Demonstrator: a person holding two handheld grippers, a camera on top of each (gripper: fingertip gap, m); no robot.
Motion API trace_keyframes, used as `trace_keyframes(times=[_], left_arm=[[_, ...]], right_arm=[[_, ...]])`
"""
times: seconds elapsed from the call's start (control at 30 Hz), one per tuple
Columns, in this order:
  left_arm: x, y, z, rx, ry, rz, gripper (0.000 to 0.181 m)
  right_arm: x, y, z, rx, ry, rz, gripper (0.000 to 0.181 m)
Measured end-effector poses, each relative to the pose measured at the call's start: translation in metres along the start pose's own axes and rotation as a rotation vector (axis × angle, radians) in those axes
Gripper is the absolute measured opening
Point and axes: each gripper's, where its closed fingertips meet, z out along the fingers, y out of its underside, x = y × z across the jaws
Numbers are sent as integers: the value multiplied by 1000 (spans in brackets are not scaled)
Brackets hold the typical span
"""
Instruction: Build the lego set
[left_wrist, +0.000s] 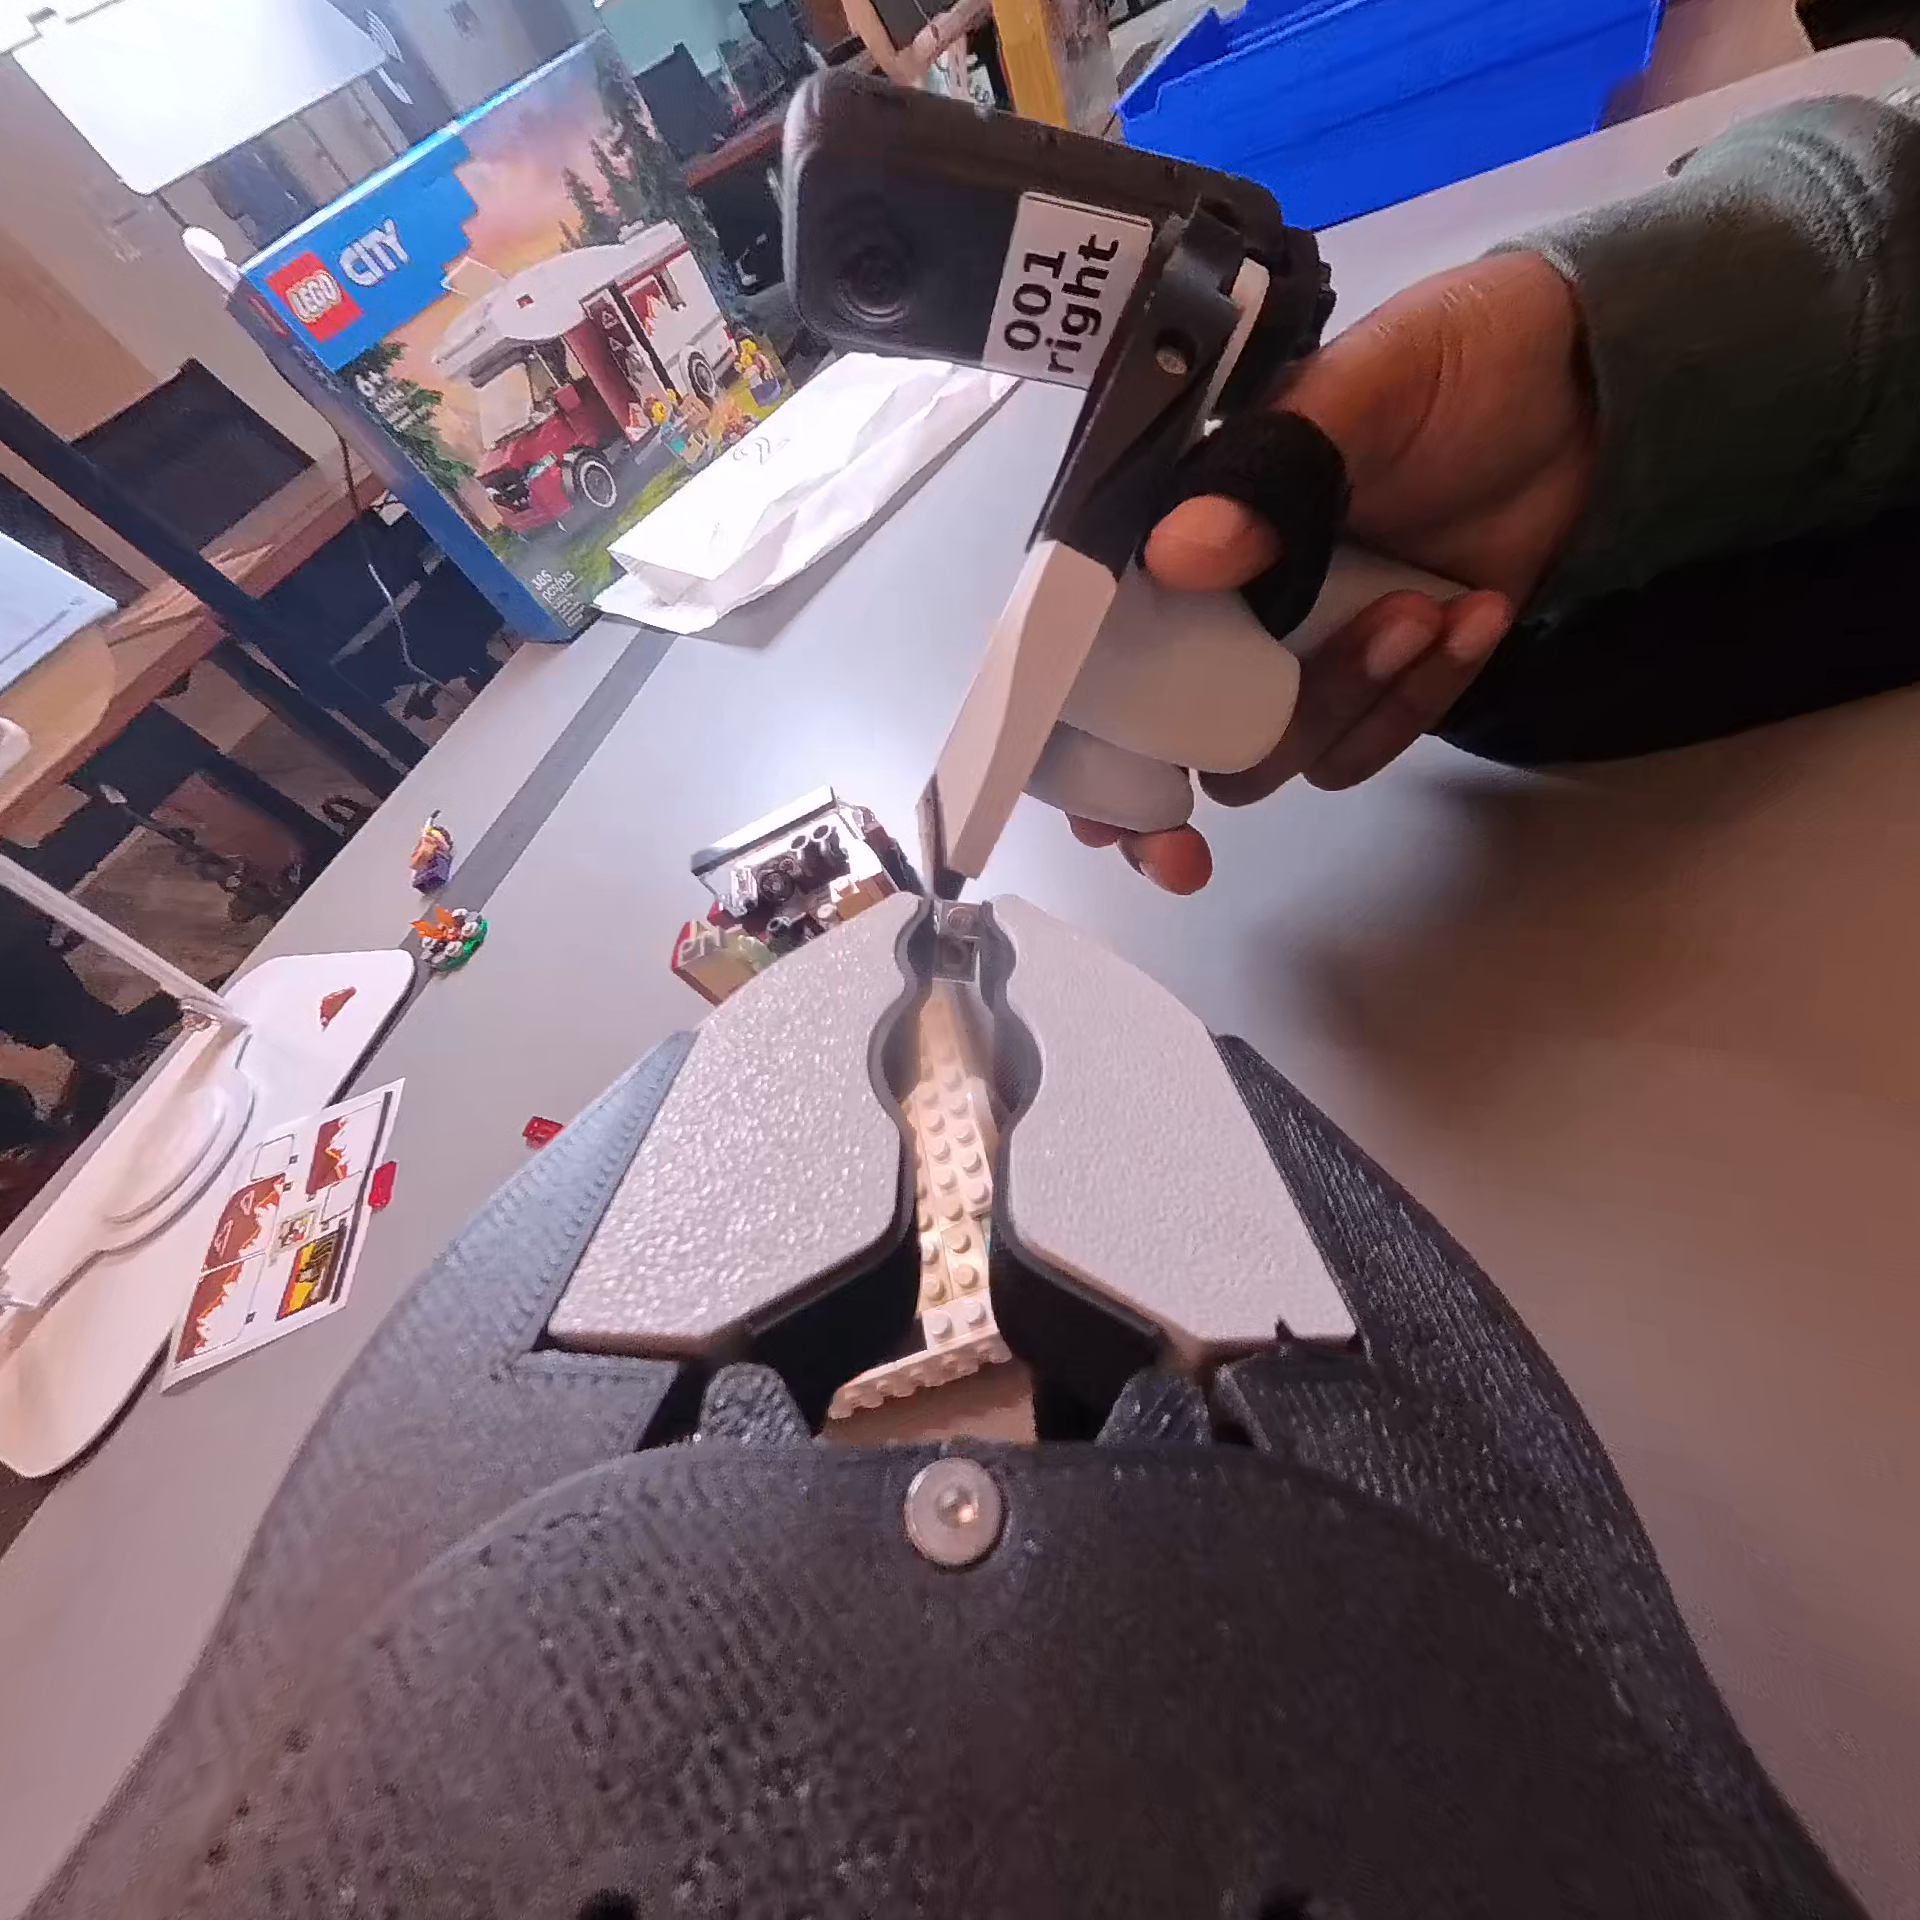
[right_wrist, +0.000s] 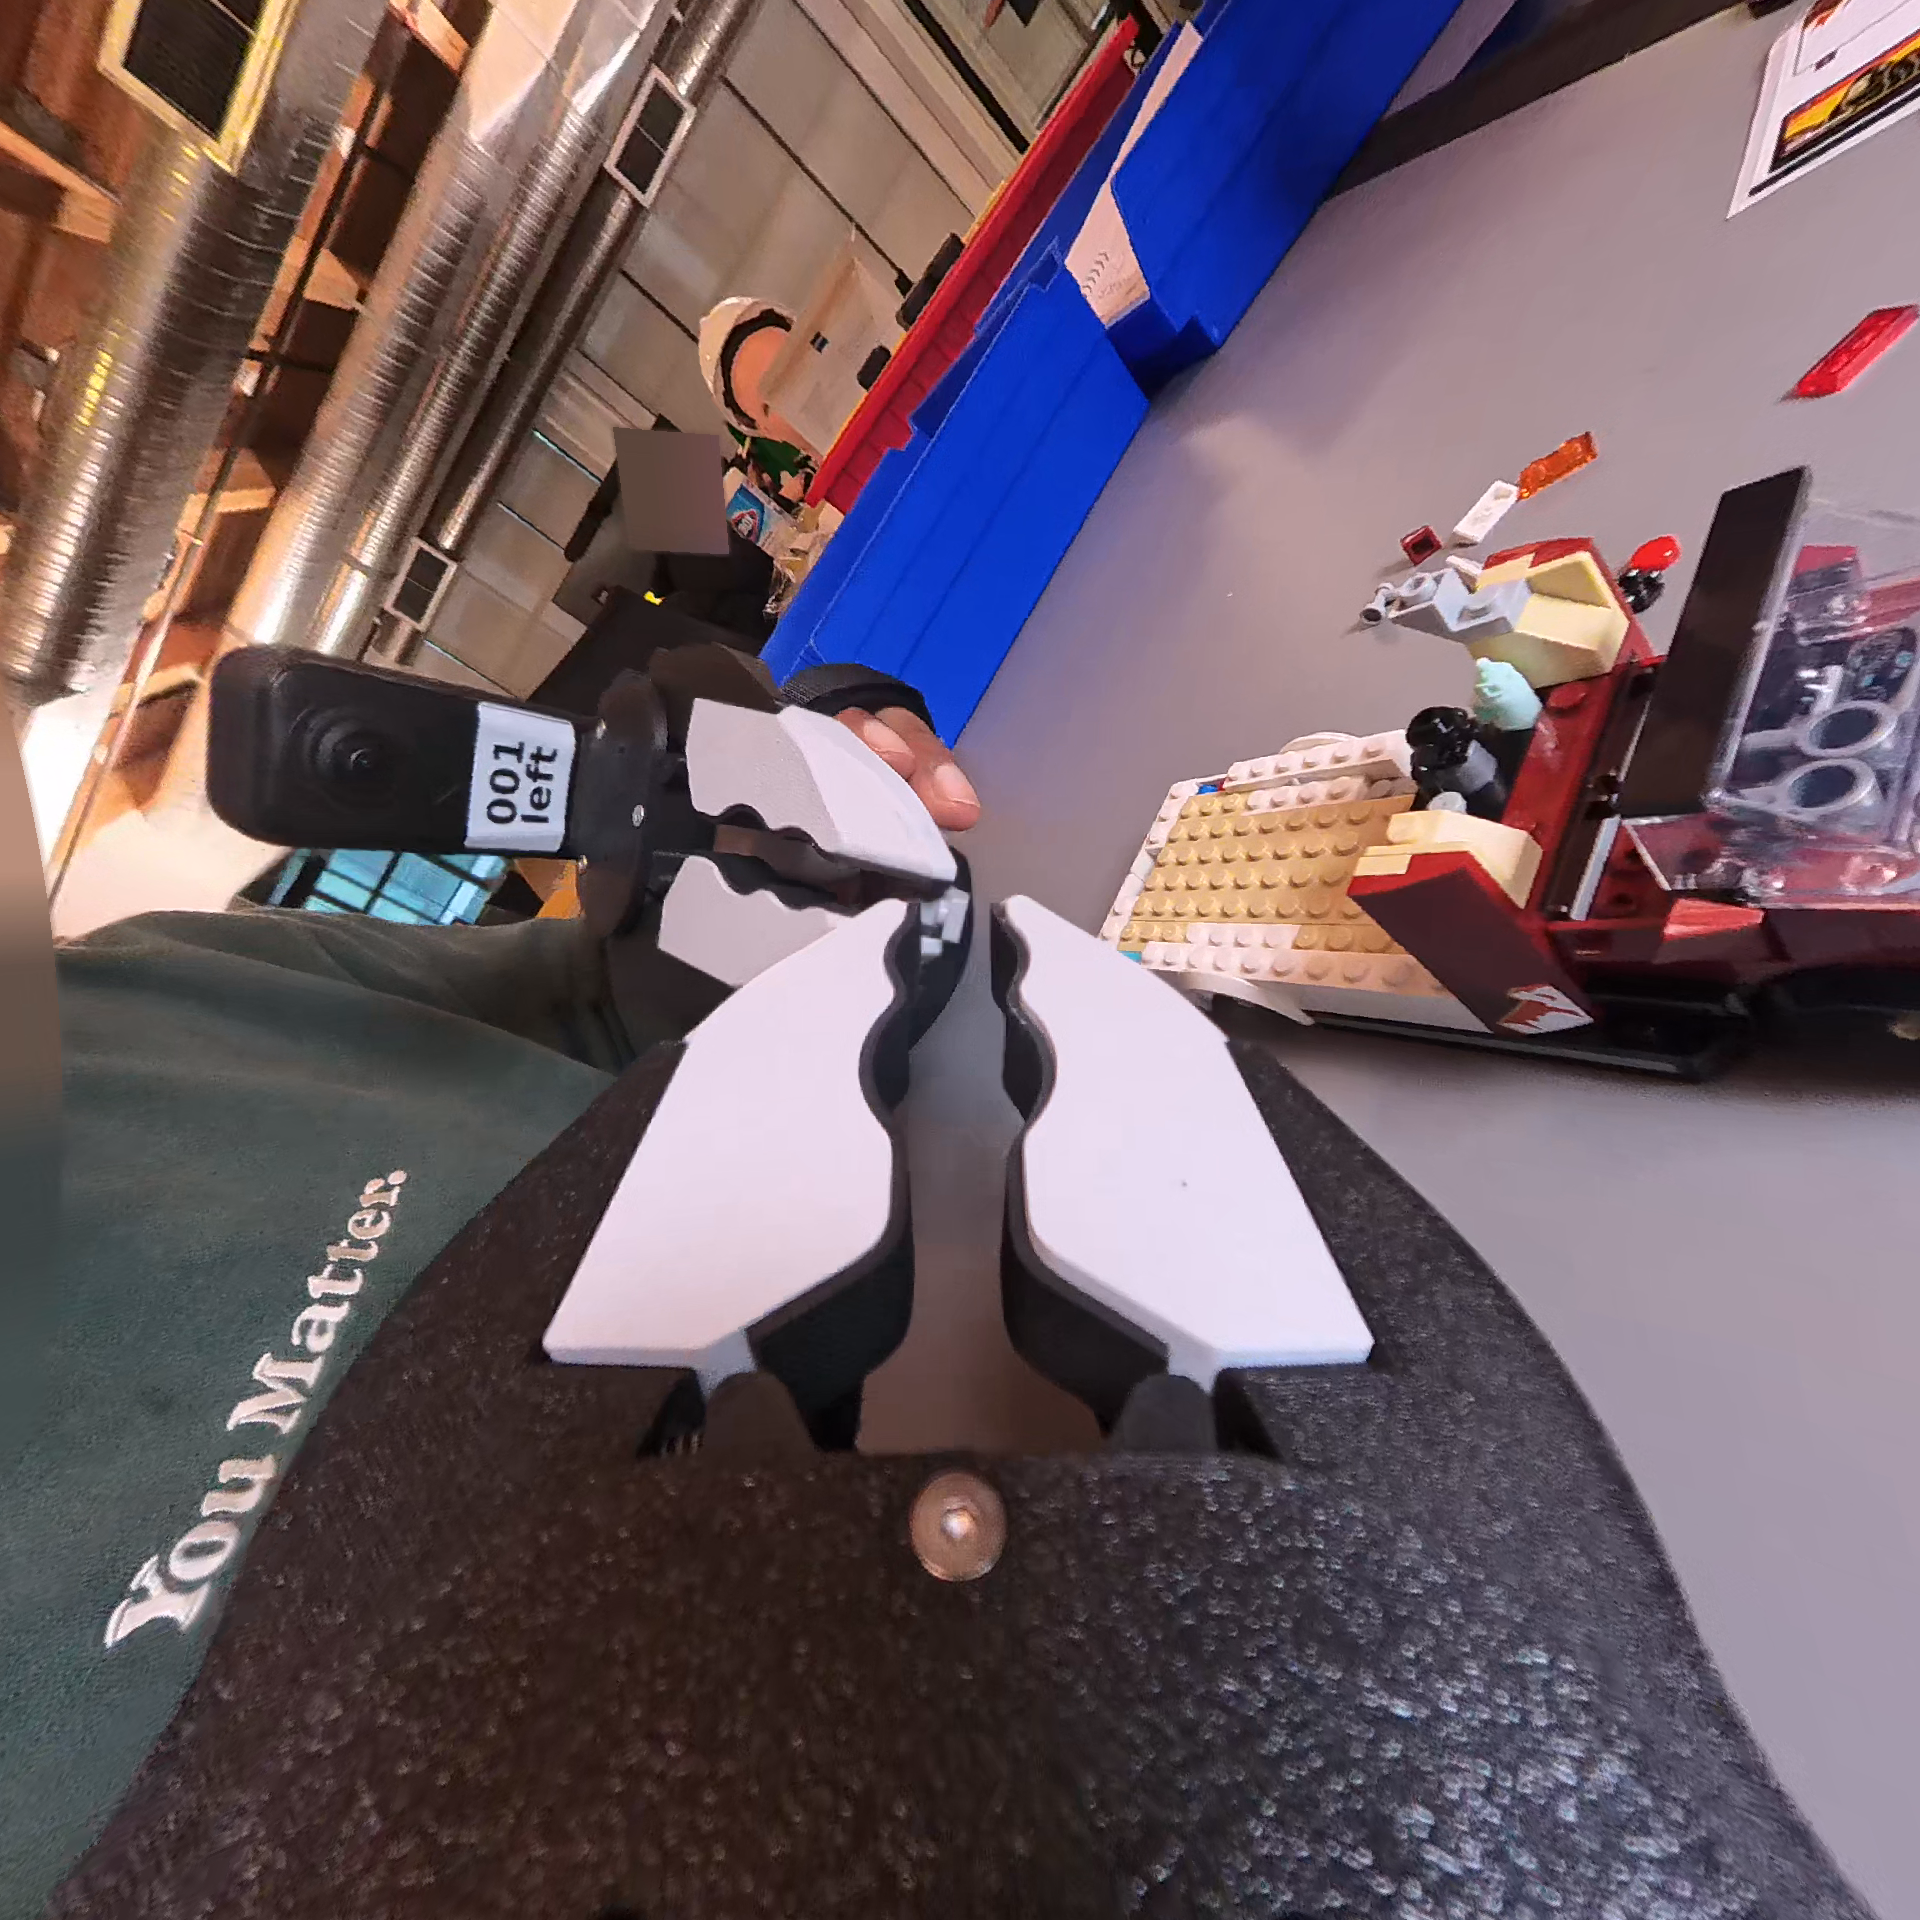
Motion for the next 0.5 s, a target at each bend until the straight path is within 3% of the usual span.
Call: trace_keyframes(times=[0.27, 0.5], left_arm=[[2, -16, -7, 76, -17, 87, 8], [6, -21, -9, 93, -45, 170, 8]], right_arm=[[-16, 1, -2, -12, -114, 18, 21], [-24, 2, -1, -16, -169, 55, 4]])
